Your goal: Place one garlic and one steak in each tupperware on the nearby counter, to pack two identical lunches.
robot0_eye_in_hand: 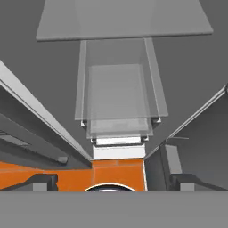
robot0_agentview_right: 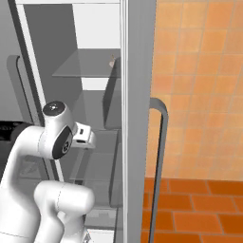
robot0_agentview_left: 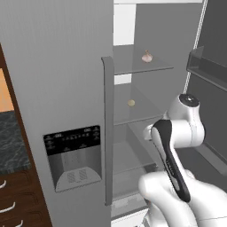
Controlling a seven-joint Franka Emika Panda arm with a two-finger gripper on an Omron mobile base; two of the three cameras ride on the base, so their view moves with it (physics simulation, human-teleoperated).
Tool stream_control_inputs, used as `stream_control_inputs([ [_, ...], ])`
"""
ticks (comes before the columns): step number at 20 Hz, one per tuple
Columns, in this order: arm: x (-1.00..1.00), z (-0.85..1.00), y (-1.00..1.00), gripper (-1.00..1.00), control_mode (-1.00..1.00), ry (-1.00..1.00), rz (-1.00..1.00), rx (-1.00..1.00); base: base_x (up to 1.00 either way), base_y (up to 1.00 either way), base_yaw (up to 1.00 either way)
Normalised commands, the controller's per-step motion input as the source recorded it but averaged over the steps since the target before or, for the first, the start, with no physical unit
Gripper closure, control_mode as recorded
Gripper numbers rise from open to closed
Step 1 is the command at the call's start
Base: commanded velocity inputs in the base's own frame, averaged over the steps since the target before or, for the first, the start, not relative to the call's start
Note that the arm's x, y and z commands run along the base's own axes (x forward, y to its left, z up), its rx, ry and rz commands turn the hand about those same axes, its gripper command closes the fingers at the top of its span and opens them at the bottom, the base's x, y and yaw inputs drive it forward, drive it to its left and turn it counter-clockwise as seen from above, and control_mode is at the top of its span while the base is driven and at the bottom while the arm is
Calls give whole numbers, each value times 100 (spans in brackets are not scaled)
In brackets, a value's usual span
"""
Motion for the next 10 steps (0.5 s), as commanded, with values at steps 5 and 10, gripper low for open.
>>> stream_control_inputs([
  [5,82,0,0,-100,-100,0,-2,0,0,0,0],
  [10,83,0,-1,-100,-100,-1,0,0,0,0,0],
])
